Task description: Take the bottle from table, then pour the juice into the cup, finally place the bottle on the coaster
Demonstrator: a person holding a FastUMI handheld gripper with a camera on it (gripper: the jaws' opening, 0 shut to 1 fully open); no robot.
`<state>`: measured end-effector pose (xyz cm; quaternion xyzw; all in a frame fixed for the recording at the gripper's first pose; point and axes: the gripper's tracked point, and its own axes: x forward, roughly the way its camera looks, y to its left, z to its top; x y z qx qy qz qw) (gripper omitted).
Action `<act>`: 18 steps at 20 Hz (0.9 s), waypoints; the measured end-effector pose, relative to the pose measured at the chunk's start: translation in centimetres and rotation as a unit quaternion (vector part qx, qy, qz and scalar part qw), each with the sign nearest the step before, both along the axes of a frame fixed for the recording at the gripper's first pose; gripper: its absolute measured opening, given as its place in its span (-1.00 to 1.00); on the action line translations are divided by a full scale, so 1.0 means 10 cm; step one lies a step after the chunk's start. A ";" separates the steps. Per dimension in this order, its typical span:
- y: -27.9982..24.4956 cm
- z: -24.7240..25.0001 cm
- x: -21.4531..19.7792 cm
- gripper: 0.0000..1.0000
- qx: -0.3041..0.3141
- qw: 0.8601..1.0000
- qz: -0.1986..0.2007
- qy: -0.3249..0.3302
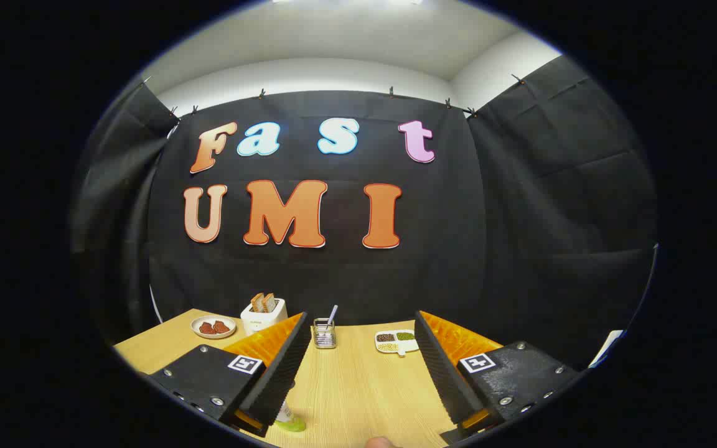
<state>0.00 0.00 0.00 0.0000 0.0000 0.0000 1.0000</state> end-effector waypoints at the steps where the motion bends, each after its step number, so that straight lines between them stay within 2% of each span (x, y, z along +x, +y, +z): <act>1: -0.02 0.02 -0.02 0.99 -0.005 1.000 -0.003 -0.002; 4: -0.08 0.05 -0.08 0.99 -0.012 1.000 -0.013 -0.007; 10: 0.13 0.04 -0.15 0.98 0.025 0.999 0.027 0.004; 16: 0.08 0.05 -0.14 0.99 -0.005 1.000 0.007 0.000; 18: 0.14 0.01 -0.16 0.99 -0.006 1.000 0.012 0.003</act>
